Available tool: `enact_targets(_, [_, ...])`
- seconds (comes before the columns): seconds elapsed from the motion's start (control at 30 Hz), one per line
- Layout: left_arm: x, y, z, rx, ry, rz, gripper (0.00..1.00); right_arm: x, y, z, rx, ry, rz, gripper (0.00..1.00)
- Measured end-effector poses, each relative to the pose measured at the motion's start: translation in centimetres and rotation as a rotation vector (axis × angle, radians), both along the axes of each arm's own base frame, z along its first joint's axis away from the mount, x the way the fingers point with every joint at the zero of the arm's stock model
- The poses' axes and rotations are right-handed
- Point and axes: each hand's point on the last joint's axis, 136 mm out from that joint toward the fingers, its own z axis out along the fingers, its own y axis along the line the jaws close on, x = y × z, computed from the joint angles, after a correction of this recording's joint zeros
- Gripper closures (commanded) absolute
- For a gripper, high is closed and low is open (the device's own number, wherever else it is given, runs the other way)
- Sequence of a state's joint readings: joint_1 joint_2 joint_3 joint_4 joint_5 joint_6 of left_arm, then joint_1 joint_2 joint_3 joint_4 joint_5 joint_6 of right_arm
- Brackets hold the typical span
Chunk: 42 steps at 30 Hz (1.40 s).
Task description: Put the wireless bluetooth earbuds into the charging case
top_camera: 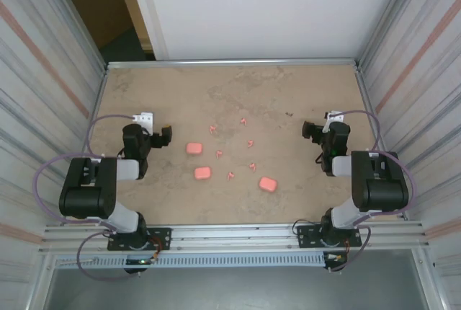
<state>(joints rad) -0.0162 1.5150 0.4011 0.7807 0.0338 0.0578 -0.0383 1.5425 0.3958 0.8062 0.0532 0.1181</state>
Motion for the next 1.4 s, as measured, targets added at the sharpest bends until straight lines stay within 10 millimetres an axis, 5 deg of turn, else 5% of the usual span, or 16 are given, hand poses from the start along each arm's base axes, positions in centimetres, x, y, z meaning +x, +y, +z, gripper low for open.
enact_targets(1.1, [-0.1, 0.1, 0.2, 0.0, -0.004, 0.003, 0.01, 0.0, 0.0, -0.1, 0.001, 0.005, 0.001, 0.0])
enact_targets(1.23, [-0.7, 0.3, 2.2, 0.005, -0.045, 0.018, 0.01, 0.0, 0.1, 0.1, 0.005, 0.046, 0.006, 0.0])
enact_targets(1.4, [-1.5, 0.9, 6.4, -0.004, -0.136, 0.057, 0.01, 1.0, 0.9, 3.4, 0.026, 0.039, 0.05, 0.0])
